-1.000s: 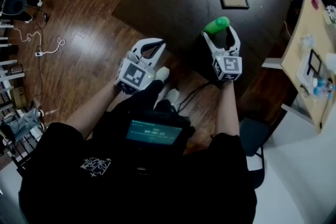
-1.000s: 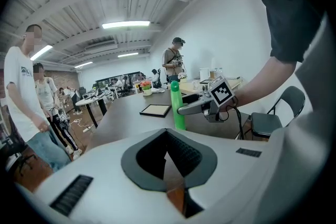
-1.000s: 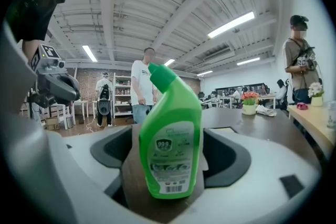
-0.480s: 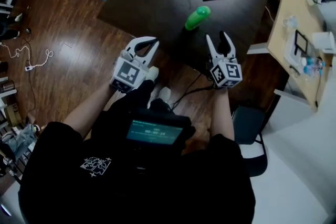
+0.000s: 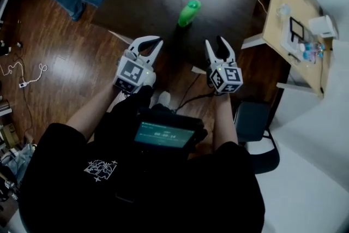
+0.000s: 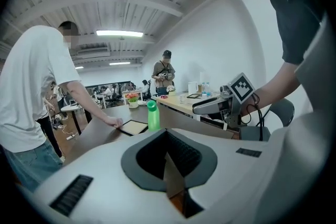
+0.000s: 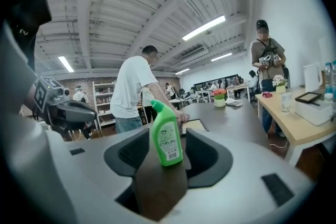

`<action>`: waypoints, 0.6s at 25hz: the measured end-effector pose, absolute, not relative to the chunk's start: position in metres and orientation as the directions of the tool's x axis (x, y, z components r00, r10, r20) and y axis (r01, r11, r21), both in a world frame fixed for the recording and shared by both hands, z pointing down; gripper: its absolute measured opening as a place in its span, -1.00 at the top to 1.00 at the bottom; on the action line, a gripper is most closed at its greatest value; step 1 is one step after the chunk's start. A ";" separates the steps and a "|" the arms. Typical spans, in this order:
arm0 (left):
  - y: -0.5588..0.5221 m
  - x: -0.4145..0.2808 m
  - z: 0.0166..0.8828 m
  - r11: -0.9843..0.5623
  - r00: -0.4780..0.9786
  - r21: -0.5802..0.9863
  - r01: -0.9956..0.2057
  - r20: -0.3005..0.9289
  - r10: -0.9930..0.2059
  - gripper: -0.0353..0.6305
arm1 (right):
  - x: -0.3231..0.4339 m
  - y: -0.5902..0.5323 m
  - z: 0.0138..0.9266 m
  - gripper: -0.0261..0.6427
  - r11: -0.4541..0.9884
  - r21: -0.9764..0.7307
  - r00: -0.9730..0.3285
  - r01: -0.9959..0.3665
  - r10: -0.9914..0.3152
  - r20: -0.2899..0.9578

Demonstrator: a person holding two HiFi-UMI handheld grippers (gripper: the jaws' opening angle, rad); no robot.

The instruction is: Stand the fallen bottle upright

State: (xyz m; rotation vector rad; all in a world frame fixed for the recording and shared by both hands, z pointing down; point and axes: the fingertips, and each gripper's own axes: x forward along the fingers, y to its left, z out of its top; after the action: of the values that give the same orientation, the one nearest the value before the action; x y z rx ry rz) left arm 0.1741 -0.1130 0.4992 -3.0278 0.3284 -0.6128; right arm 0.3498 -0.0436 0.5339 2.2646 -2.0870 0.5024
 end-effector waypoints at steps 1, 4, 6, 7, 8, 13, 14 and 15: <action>-0.105 0.172 0.498 -0.978 0.906 -0.066 -0.197 0.368 -0.207 0.89 | 0.343 -0.036 0.531 0.22 -0.105 -0.196 0.054 -0.975 -0.968 0.245; -0.095 0.171 0.493 -0.977 0.915 -0.045 -0.206 0.346 -0.209 0.89 | 0.330 -0.017 0.523 0.23 -0.112 -0.200 0.061 -0.973 -0.968 0.245; -0.102 0.177 0.493 -0.979 0.920 -0.023 -0.202 0.339 -0.198 0.89 | 0.329 -0.013 0.517 0.28 -0.131 -0.220 0.076 -0.967 -0.967 0.244; -0.104 0.179 0.492 -0.980 0.922 -0.013 -0.200 0.335 -0.193 0.89 | 0.327 -0.010 0.512 0.29 -0.140 -0.229 0.083 -0.963 -0.968 0.238; -0.104 0.179 0.491 -0.980 0.924 -0.002 -0.200 0.332 -0.189 0.89 | 0.322 -0.004 0.507 0.39 -0.144 -0.233 0.089 -0.962 -0.969 0.231; -0.106 0.185 0.489 -0.979 0.931 0.037 -0.200 0.319 -0.179 0.88 | 0.301 0.008 0.488 0.60 -0.147 -0.203 0.103 -0.968 -0.972 0.211; -0.108 0.188 0.487 -0.979 0.933 0.042 -0.199 0.312 -0.177 0.88 | 0.300 0.007 0.485 0.66 -0.148 -0.196 0.106 -0.969 -0.972 0.207; -0.109 0.191 0.485 -0.979 0.936 0.046 -0.199 0.305 -0.176 0.89 | 0.300 0.006 0.482 0.70 -0.148 -0.190 0.109 -0.971 -0.973 0.202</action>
State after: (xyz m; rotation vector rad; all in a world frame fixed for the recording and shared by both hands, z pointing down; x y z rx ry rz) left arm 0.1910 -0.1091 0.4845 -3.1662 0.3076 -0.4875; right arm 0.2997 0.0059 0.4819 2.3472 -2.0565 0.4405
